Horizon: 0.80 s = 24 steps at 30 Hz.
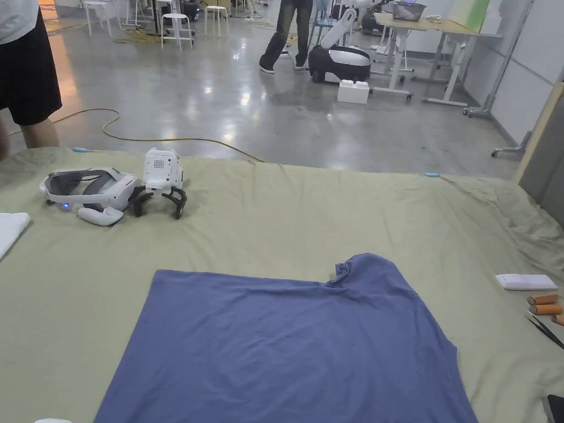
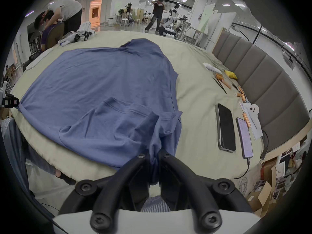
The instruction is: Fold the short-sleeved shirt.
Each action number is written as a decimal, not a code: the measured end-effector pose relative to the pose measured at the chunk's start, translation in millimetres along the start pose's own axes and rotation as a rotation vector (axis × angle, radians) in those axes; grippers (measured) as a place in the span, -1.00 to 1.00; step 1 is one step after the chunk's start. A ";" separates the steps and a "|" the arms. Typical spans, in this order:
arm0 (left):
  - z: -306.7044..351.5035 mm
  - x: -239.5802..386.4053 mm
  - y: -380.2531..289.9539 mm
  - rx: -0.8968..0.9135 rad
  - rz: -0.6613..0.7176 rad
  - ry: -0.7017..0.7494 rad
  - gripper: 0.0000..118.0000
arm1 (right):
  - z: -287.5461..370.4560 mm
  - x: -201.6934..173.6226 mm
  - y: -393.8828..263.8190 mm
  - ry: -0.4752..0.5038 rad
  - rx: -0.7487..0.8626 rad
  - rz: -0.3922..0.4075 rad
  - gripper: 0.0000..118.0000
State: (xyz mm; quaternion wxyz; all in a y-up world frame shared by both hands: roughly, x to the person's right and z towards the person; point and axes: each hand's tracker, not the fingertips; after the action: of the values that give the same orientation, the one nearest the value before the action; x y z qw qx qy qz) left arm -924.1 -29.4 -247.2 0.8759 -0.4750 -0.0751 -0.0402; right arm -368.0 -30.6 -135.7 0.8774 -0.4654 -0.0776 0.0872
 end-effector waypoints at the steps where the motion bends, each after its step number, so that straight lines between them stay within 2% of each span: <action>1: 0.5 0.2 0.0 0.002 0.008 0.008 -0.80 | -0.4 0.0 -0.2 -0.004 -0.002 -0.004 -0.68; 3: 2.6 -1.7 -1.7 0.014 0.023 0.025 -0.41 | 6.7 -1.0 4.9 -0.071 -0.002 -0.005 -0.10; 4: 5.5 -1.9 1.0 0.029 0.027 0.046 -0.10 | 12.1 -0.6 9.4 -0.100 0.018 0.003 0.24; 5: 10.5 -1.5 5.2 0.081 0.021 0.065 0.05 | 18.2 0.8 14.8 -0.111 0.050 0.000 0.35; 6: 23.0 4.4 8.0 0.142 0.014 0.067 0.08 | 25.8 1.4 23.0 -0.121 0.091 -0.018 0.38; 11: 47.4 21.0 47.4 0.314 0.032 0.042 0.08 | 57.2 -4.2 70.1 -0.051 0.347 -0.113 0.38; 18: 84.6 63.1 104.3 0.628 0.017 0.035 0.04 | 85.5 -42.8 136.1 -0.046 0.716 -0.175 0.34; 24: 112.3 94.6 123.4 0.798 -0.030 0.111 -0.24 | 100.7 -70.6 163.3 -0.074 0.863 -0.206 -0.14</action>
State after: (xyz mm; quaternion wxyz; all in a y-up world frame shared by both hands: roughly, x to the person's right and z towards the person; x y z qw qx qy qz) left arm -824.0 132.1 -272.7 0.9936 -0.0935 -0.0443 -0.0460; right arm -471.8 124.5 -219.3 0.9920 -0.0430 -0.1115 0.0402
